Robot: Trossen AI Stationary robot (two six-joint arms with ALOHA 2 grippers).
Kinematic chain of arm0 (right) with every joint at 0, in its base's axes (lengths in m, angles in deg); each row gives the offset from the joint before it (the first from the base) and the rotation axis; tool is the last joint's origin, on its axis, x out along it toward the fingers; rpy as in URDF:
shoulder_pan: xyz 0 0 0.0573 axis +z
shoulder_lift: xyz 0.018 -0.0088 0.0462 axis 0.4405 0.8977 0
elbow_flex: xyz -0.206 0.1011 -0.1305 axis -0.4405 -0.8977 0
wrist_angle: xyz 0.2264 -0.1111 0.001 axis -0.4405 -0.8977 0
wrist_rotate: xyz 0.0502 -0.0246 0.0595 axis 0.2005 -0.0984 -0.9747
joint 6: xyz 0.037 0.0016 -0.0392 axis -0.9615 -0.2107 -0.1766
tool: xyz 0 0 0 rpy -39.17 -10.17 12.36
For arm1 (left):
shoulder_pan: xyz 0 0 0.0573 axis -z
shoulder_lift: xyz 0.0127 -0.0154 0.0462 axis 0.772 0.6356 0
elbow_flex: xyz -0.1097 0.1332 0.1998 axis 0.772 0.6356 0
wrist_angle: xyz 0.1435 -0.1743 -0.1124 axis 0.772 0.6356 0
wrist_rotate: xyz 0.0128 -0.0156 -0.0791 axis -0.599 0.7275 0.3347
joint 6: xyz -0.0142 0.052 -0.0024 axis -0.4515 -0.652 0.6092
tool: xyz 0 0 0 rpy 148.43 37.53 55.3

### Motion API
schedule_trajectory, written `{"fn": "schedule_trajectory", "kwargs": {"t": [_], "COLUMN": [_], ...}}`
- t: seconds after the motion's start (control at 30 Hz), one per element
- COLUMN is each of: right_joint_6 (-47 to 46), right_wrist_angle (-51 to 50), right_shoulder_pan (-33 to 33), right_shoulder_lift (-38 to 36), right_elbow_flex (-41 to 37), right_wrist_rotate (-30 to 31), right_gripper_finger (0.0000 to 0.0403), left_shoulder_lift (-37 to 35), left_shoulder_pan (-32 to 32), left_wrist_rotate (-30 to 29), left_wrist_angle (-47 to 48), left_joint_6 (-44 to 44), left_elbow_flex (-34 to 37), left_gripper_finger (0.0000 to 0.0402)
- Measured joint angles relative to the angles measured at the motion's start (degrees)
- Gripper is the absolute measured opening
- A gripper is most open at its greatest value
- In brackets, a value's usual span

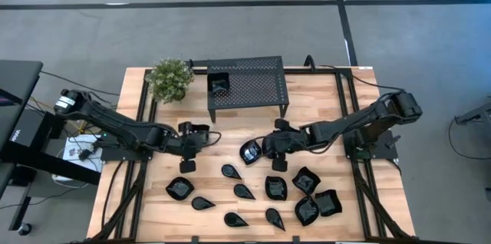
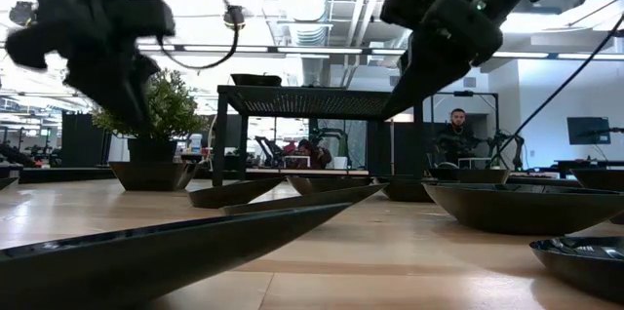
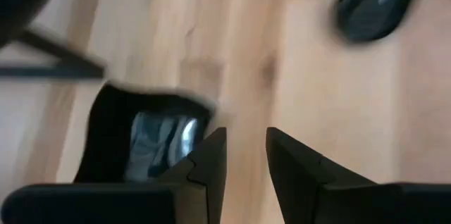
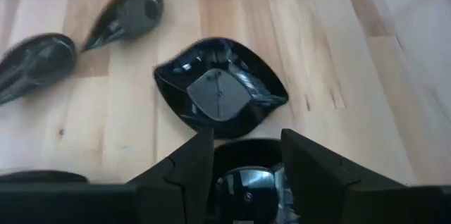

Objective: Pick & Place Mini shaped plates
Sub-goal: Stack the distorted square plate on top of the distorted square plate on the shelf

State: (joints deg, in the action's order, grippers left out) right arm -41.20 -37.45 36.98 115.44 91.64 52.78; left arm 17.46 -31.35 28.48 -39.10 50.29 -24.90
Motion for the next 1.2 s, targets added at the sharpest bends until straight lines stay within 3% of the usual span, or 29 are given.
{"fn": "schedule_trajectory", "kwargs": {"t": [0.17,0.47,0.7,1.0,1.2], "right_joint_6": [-0.12,-0.15,0.02,0.03,0.02], "right_wrist_angle": [0.50,0.72,0.73,0.75,0.77], "right_shoulder_pan": [-1.32,-2.44,-2.61,-2.88,-2.88], "right_shoulder_lift": [0.35,0.35,0.35,0.35,0.35], "right_elbow_flex": [0.04,0.04,0.04,0.04,0.04], "right_wrist_rotate": [0.00,-0.01,-0.10,-0.10,-0.10], "right_gripper_finger": [0.0167,0.0165,0.0165,0.0167,0.0164], "left_shoulder_lift": [0.00,-0.07,-0.04,-0.04,-0.07], "left_shoulder_pan": [0.00,-0.04,-0.24,-1.66,-4.65], "left_wrist_rotate": [-0.39,-3.07,-7.77,-7.92,-7.47], "left_wrist_angle": [-1.15,-8.20,-11.63,-14.12,-14.21], "left_joint_6": [4.72,4.24,-4.09,-11.31,-12.96], "left_elbow_flex": [4.19,9.66,10.11,10.11,11.07], "left_gripper_finger": [0.0102,0.0102,0.0099,0.0093,0.0120]}}
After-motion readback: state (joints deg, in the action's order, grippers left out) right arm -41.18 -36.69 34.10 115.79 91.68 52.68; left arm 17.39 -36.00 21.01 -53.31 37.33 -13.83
